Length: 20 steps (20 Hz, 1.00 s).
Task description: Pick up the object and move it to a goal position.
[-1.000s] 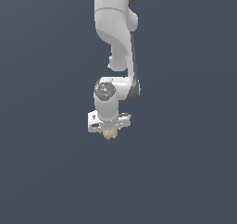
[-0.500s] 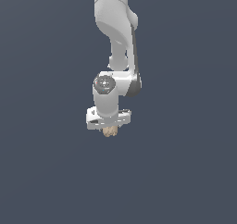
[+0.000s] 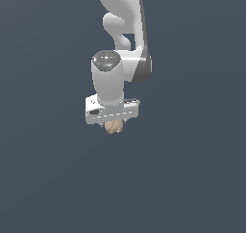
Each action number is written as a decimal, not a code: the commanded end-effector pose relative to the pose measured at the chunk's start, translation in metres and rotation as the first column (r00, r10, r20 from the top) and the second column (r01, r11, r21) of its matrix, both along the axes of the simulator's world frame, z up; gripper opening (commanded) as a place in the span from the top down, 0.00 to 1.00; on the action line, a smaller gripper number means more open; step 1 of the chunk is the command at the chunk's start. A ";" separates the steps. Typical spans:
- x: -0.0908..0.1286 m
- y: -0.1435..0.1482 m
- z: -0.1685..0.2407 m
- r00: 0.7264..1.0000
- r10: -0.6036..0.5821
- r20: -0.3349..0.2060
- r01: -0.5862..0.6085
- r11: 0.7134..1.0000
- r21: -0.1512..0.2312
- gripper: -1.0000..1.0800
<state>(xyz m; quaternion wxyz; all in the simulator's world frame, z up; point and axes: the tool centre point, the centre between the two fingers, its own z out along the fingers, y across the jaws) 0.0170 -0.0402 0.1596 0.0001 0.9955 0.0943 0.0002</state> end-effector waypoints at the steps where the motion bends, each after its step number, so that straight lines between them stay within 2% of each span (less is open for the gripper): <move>1: 0.000 0.001 0.030 1.000 0.000 0.001 0.000 1.000 0.000 1.00; 13: 0.002 0.006 0.168 1.000 0.000 0.000 0.000 1.000 0.000 1.00; 20: 0.006 0.008 0.230 1.000 0.000 0.000 0.000 1.000 0.000 1.00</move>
